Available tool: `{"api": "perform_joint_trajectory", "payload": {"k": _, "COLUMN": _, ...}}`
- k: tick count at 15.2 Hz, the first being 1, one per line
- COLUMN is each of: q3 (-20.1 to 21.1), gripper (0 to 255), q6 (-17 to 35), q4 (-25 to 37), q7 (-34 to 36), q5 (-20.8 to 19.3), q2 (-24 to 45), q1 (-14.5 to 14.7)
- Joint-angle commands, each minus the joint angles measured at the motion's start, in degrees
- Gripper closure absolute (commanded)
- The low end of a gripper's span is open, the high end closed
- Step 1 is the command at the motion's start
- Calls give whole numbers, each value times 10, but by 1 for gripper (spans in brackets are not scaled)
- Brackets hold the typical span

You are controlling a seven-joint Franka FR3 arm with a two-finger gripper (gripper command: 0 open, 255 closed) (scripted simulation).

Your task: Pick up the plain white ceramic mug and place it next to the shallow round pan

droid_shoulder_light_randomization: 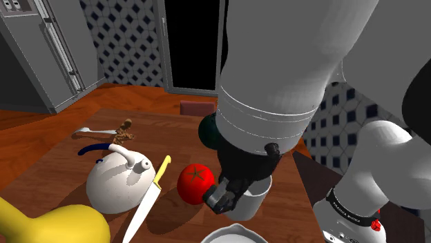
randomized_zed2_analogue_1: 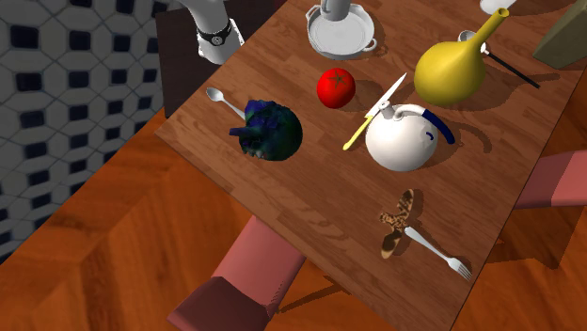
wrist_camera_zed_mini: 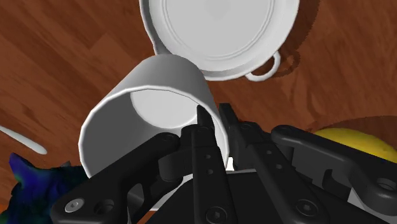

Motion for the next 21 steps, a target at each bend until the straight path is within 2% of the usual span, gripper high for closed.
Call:
{"api": "perform_joint_trajectory", "payload": {"k": 1, "q3": 15, "gripper": 255, "q6": -7, "q4": -4, "q7": 23, "q5": 13, "q2": -14, "q1": 13}}
{"api": "perform_joint_trajectory", "payload": {"k": 12, "q3": 124, "gripper": 255, "q6": -37, "q4": 32, "q7": 166, "q5": 63, "q2": -31, "q1": 62}}
{"api": "perform_joint_trajectory", "payload": {"k": 18, "q3": 207, "gripper": 255, "q6": -47, "q4": 83, "q7": 256, "q5": 72, "q2": -8, "q1": 62}}
{"api": "perform_joint_trajectory", "payload": {"k": 19, "q3": 234, "gripper": 255, "q6": -48, "q4": 100, "q7": 282, "q5": 71, "q2": 3, "q1": 57}}
{"api": "perform_joint_trajectory", "payload": {"k": 21, "q3": 240, "gripper": 255, "q6": -34, "q4": 87, "q7": 282, "q5": 73, "q2": 3, "q1": 57}}
